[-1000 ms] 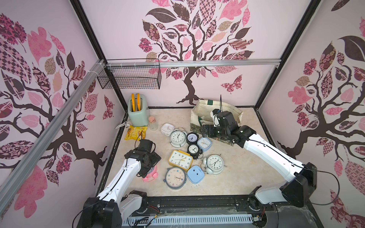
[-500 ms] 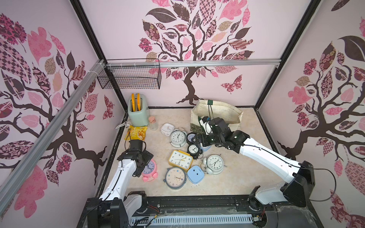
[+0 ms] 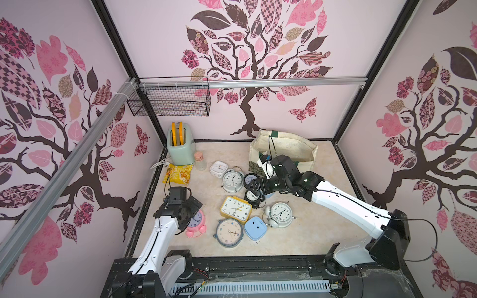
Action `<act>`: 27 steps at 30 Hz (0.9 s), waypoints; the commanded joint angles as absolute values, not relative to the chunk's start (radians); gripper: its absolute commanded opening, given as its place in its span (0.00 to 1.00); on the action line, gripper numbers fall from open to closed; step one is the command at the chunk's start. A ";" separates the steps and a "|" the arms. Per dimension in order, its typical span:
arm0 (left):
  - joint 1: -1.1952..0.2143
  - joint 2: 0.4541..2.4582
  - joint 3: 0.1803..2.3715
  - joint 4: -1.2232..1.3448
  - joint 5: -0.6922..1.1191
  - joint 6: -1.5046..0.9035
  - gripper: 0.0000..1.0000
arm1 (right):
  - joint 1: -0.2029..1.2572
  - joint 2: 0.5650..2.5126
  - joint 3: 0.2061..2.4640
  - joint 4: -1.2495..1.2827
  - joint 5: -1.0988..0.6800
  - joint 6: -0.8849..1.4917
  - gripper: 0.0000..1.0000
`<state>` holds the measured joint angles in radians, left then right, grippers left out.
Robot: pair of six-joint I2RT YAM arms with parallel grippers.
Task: Put the alarm clock into the canvas bag
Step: Move the alarm to the center of the board.
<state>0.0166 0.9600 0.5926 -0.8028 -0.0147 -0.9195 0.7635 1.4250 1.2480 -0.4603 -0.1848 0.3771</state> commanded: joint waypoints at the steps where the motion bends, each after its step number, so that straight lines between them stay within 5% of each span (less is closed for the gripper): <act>1: 0.023 0.952 0.681 -0.969 -0.165 -0.927 0.98 | 0.764 1.454 1.242 -0.439 -0.215 0.376 1.00; 19: 0.018 0.916 0.425 -0.641 0.117 -0.946 0.98 | 0.764 1.452 1.243 -0.440 -0.266 0.369 1.00; 27: -0.225 0.940 0.406 -0.463 0.100 -1.059 0.98 | 0.762 1.471 1.268 -0.469 -0.215 0.341 1.00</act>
<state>-0.1680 0.9291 0.4294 -0.5915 0.0998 -1.0027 0.7635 1.4456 1.2423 -0.4465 -0.2371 0.3614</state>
